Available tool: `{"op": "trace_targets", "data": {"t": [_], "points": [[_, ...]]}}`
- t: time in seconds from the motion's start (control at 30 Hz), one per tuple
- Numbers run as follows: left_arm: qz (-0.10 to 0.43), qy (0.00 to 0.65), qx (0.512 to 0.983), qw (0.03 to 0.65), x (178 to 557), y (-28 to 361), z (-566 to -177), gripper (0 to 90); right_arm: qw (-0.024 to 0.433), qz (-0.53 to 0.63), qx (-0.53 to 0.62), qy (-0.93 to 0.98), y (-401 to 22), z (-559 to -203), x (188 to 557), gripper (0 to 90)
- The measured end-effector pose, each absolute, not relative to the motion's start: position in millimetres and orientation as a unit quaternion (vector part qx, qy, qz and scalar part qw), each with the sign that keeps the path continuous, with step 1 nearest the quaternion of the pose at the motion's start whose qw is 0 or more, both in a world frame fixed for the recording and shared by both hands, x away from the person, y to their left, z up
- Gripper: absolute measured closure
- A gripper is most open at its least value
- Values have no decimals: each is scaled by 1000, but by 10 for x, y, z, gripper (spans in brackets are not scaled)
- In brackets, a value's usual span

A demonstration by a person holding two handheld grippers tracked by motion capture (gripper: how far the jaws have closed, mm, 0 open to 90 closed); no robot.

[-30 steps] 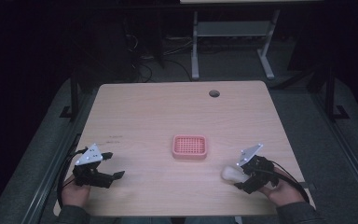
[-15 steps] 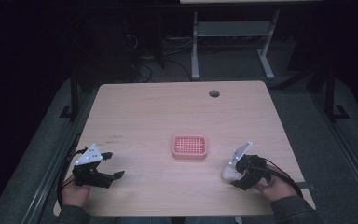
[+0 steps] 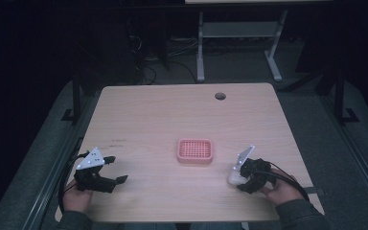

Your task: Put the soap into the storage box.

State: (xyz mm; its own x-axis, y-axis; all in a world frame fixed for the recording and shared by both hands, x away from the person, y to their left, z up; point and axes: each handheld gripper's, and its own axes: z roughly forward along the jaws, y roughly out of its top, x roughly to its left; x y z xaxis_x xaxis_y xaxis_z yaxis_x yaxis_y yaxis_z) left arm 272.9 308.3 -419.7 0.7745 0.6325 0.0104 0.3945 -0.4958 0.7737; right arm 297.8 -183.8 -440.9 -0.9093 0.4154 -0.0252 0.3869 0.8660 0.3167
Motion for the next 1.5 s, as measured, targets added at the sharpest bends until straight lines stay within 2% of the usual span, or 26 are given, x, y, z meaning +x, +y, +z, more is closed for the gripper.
{"op": "trace_targets", "data": {"t": [0.47,0.8,1.5], "points": [[150,302,850,404,2727,3091,-4192,148,44,135,192,971,-1782,-4390,2973,494],[148,304,849,406,2724,3101,-4189,148,64,149,177,971,-1706,-4252,2982,495],[147,302,849,408,2732,3098,-4187,148,42,183,154,970,-1518,-4030,3385,495]]}}
